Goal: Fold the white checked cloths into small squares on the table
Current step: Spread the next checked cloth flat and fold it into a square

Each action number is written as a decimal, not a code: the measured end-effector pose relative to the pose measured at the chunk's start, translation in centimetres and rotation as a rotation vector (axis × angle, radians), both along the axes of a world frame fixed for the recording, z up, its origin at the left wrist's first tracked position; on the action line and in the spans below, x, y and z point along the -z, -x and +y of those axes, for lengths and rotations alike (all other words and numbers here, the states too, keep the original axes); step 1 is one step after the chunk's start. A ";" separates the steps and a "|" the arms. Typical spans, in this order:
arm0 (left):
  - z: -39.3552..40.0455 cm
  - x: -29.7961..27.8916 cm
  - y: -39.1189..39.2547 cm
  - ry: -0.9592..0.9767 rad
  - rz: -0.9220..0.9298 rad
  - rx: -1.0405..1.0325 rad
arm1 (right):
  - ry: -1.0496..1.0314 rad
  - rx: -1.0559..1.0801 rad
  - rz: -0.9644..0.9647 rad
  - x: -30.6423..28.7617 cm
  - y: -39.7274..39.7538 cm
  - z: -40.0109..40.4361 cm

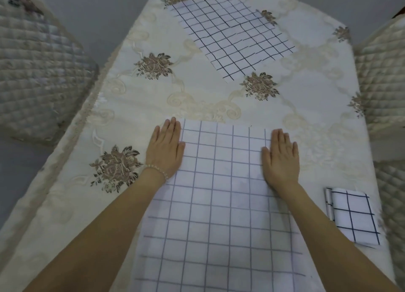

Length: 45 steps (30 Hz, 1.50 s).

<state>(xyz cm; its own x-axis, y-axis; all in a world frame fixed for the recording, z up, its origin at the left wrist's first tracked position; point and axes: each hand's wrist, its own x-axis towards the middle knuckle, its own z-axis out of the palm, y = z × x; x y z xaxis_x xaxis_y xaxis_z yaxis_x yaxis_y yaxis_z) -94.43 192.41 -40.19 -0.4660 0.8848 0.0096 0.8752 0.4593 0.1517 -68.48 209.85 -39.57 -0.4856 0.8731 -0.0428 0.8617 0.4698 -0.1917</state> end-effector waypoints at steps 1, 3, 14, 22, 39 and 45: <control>0.1 -0.6 -1.1 -0.022 0.008 0.001 | -0.025 0.007 0.021 -0.5 0.7 -0.9; 0.7 -1.3 -5.1 -0.093 -0.014 0.082 | 0.007 -0.060 0.146 -1.4 3.2 -4.9; -4.4 0.8 -8.9 0.000 -0.060 0.167 | 0.062 -0.180 0.134 1.3 -0.5 -12.0; -7.9 -0.4 -6.6 0.042 -0.056 0.021 | 0.041 -0.064 0.063 0.8 -7.2 -9.5; -17.3 0.1 -16.9 0.050 -0.068 -0.045 | 0.061 -0.166 0.084 0.8 -12.6 -17.0; -18.1 -2.0 -17.1 0.110 -0.024 -0.103 | 0.085 -0.148 0.025 -0.5 -15.1 -16.8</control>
